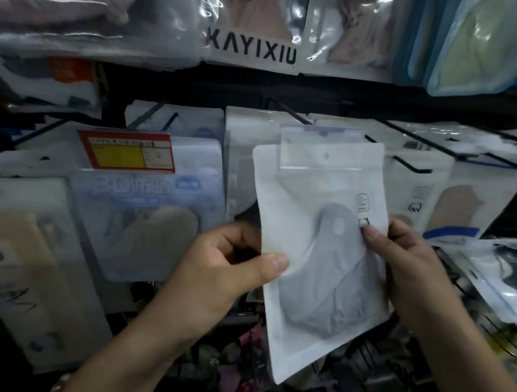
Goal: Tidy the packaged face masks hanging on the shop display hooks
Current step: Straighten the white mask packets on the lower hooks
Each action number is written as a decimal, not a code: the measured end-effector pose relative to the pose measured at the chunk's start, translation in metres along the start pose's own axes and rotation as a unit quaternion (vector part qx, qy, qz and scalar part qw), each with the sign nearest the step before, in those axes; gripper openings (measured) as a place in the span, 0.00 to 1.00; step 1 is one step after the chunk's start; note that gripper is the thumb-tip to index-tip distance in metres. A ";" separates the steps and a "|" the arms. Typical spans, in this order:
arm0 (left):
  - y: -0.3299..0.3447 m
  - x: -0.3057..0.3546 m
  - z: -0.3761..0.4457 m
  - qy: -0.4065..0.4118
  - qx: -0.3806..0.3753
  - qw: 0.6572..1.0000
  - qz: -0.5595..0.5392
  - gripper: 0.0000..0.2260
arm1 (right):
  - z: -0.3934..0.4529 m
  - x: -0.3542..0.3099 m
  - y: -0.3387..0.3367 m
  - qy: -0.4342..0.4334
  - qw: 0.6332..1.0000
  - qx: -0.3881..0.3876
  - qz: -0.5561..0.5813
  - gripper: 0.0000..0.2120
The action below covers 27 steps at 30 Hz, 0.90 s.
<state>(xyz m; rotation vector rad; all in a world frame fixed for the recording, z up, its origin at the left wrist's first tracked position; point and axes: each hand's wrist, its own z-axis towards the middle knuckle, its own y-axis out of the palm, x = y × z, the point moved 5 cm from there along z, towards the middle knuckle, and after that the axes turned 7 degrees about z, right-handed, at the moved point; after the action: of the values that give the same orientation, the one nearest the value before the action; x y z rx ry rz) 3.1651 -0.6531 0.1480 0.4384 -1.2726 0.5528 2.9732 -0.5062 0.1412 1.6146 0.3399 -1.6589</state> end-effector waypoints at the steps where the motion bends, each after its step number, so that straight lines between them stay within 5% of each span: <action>1: 0.005 -0.001 -0.002 -0.003 -0.011 1.000 -0.006 0.14 | -0.002 -0.004 -0.005 -0.007 1.000 0.002 0.002 0.12; 6: 0.027 -0.007 -0.001 -0.022 0.007 1.000 0.010 0.04 | -0.012 -0.008 -0.027 -0.016 0.999 0.024 -0.015 0.11; 27: 0.083 -0.028 -0.011 -0.093 0.050 0.974 0.198 0.05 | -0.005 0.021 -0.077 0.070 0.997 0.022 0.010 0.11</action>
<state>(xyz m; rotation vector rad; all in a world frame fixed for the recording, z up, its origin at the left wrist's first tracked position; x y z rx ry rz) 3.1177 -0.5850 0.1189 0.3235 -1.5286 0.9328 2.9269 -0.4598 0.0958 1.7656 0.3580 -1.5523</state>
